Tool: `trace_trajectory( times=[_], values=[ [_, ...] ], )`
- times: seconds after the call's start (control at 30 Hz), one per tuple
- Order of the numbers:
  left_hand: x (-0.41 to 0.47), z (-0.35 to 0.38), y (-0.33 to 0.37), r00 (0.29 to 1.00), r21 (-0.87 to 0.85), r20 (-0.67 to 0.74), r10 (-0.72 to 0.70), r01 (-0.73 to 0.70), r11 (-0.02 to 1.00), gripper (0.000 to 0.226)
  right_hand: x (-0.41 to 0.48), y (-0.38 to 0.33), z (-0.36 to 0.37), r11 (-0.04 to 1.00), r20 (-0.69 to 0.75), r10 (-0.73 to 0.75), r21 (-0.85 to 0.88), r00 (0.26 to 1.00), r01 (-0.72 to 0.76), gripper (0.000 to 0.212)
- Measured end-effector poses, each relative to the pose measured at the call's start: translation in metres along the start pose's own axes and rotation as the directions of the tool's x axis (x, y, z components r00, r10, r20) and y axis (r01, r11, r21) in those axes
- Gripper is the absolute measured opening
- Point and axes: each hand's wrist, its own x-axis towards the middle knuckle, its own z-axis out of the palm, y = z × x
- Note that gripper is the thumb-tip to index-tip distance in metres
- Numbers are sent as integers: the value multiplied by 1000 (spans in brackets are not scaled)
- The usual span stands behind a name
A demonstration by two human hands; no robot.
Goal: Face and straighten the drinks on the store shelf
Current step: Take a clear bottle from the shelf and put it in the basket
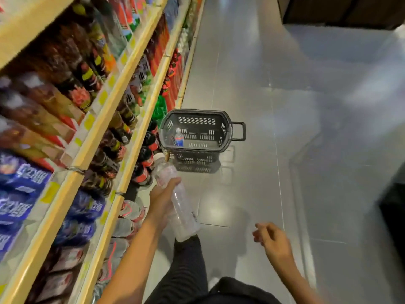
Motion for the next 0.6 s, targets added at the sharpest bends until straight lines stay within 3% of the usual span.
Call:
trace_trajectory(
  times=[0.27,0.37,0.6],
  values=[
    [150,46,89,1000,89,26,6,-8,996,31,143,-110,54,999,-36,-36,13,999,37,23],
    [205,75,120,999,133,-26,30,-26,991,33,206,-142,64,1000,-46,-26,-2,999,25,20],
    [362,156,149,995,299,-77,63,-37,954,41,400,-185,90,999,-67,6,-43,998,-9,17]
  ],
)
